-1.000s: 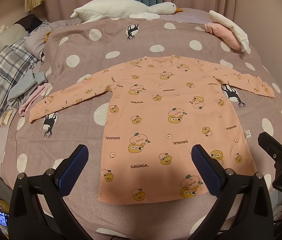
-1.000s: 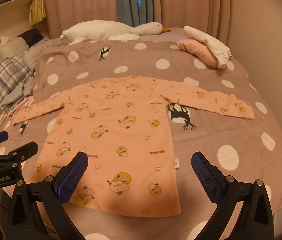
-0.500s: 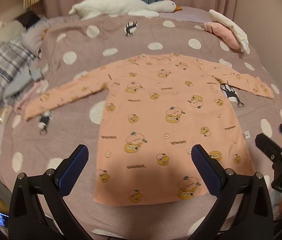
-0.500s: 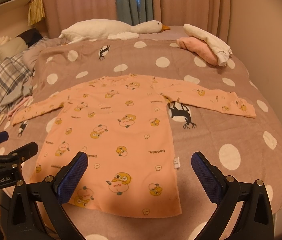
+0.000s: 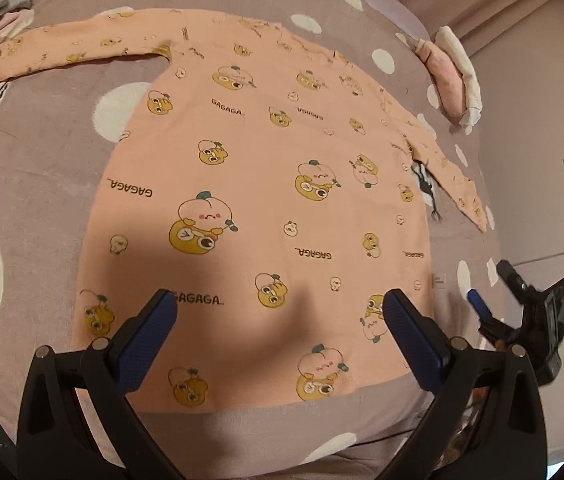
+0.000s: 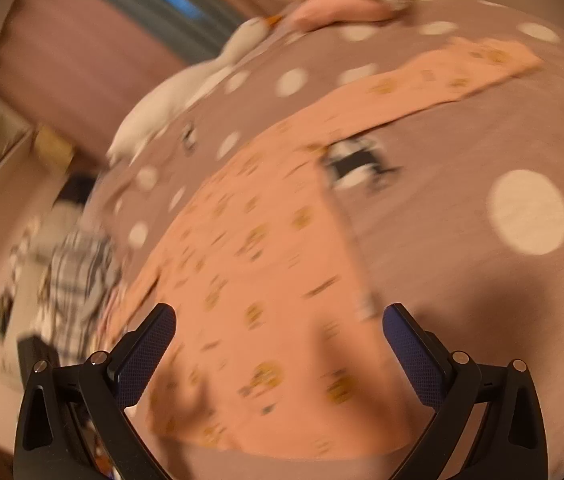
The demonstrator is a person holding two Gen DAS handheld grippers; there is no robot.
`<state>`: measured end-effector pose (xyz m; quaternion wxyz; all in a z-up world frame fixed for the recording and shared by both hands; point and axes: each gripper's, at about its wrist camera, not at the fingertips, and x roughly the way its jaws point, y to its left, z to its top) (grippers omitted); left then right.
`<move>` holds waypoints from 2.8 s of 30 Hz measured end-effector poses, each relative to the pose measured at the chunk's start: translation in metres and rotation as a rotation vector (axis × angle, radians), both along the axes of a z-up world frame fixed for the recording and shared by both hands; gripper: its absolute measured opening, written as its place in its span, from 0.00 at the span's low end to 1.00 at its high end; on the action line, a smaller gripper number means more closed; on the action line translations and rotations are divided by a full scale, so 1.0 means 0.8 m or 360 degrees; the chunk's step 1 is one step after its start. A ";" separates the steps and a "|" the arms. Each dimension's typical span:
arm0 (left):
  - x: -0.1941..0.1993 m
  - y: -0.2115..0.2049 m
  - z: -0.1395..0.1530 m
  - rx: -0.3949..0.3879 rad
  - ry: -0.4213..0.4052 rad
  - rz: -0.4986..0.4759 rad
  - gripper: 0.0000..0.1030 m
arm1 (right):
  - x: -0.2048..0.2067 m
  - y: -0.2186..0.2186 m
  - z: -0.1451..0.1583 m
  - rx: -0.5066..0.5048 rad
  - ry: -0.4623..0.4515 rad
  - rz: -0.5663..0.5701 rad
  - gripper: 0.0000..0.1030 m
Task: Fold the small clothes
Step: 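Grasp the cuff of one peach sleeve with the right gripper, then lift the sleeve and fold it across the shirt body with the right gripper, then release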
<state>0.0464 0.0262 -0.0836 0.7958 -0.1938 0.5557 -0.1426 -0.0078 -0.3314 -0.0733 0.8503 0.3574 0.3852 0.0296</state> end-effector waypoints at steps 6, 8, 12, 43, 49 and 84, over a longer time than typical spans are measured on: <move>0.025 -0.018 -0.004 -0.0004 -0.0012 -0.0065 1.00 | 0.007 -0.083 -0.014 0.0006 0.0075 -0.0295 0.99; 0.034 -0.024 -0.006 0.0000 -0.0010 -0.0078 1.00 | 0.014 -0.109 -0.020 0.0016 0.0083 -0.0362 0.99; 0.049 -0.038 -0.009 -0.0009 0.0018 -0.0108 1.00 | 0.029 -0.148 -0.020 -0.0016 0.0045 -0.0462 0.99; 0.090 -0.059 0.029 0.0111 -0.0124 -0.0087 1.00 | 0.110 -0.295 -0.033 0.0088 -0.0014 -0.0820 0.11; 0.080 -0.035 0.033 0.0098 -0.0156 -0.0051 1.00 | 0.128 -0.249 0.050 -0.0149 -0.0134 -0.0611 0.11; 0.060 0.192 0.017 -0.0021 -0.0143 0.0472 1.00 | 0.284 0.395 0.007 -0.1436 -0.0176 0.1002 0.11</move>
